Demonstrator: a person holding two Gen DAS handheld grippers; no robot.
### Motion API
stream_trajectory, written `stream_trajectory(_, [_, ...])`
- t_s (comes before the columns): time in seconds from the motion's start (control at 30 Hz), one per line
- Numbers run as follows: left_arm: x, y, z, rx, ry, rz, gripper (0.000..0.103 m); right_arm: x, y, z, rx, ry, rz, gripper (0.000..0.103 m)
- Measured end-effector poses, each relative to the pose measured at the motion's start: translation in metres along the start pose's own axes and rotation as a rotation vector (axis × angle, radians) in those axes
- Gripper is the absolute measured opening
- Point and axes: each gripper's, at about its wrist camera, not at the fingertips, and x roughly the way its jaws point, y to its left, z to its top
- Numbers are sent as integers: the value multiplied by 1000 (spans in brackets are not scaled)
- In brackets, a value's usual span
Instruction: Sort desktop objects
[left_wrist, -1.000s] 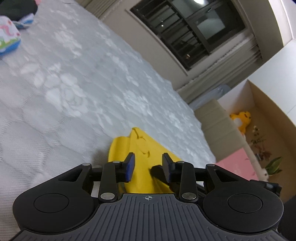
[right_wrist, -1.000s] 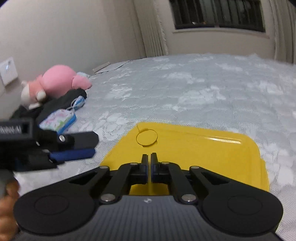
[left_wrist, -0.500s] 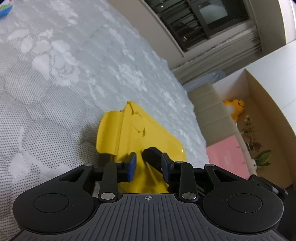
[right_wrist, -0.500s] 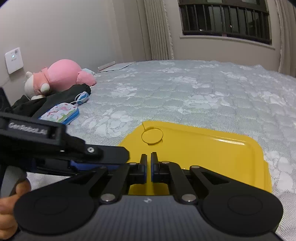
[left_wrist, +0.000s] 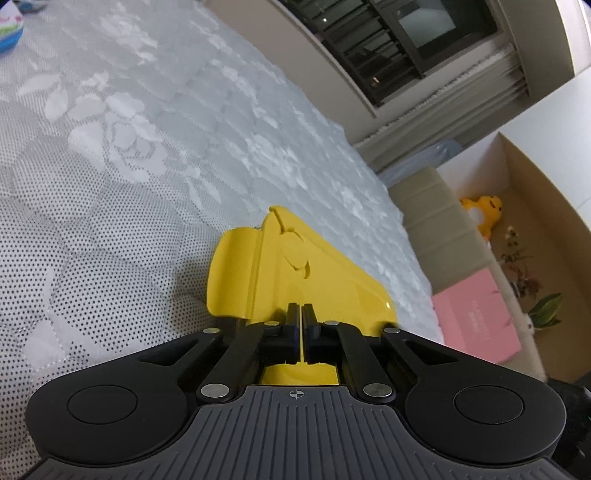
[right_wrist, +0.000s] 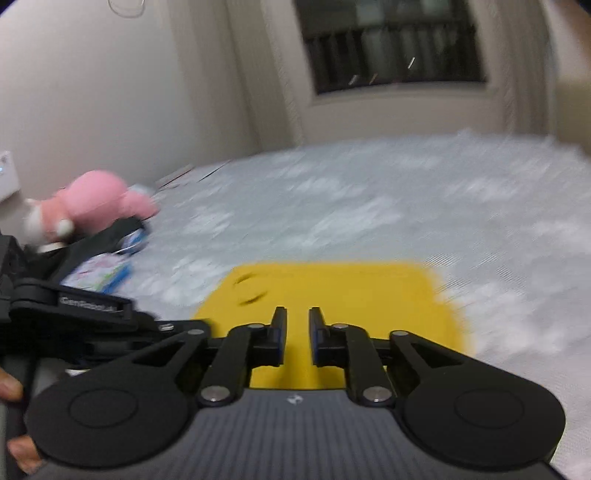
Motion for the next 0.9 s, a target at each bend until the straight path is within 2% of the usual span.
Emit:
stream_trajectory(0.07, [-1,-7,-3,23,-34,23,4,-13,-10,-4,-17,-30,-62,36])
stream_trajectory(0.13, [-4,-10,-4,21,-73,30,5,-24,-24,-10,0,-41,-83,36])
stream_trajectory(0.2, [-15,-9,-1,-17,-102,15,12,-32,-40,-15,51,-56,-87,42])
stream_trajectory(0.23, [-22,-10,0,-32,-123,15,21,-36,-50,-17,96,-68,-86,44])
stream_trajectory(0.27, [-29,-13,3,-30,-137,43,28,-37,-60,-20,151,-76,-80,47])
stream_trajectory(0.3, [-32,-19,5,-8,-140,95,42,-36,-72,-22,213,-74,-65,47])
stream_trajectory(0.37, [-32,-32,6,57,-137,209,44,-27,-87,-28,312,-42,-18,47])
stream_trajectory(0.5, [-15,-48,0,139,-70,326,44,-8,-111,-43,483,15,74,48])
stream_trajectory(0.53, [-11,-50,-3,156,-64,374,46,-7,-112,-47,497,4,85,48])
stream_trajectory(0.57, [-9,-49,-5,156,-65,390,54,-7,-112,-49,502,-2,91,48])
stream_trajectory(0.63, [-8,-45,-7,114,-59,383,58,-4,-108,-46,480,24,106,45])
stream_trajectory(0.7, [-7,-42,-9,93,-52,371,60,-2,-105,-45,462,45,121,50])
stream_trajectory(0.83, [-2,-38,-10,82,-51,362,68,-8,-105,-44,449,36,102,51])
stream_trajectory(0.9, [-1,-38,-10,70,-45,354,69,-11,-105,-44,442,31,93,51])
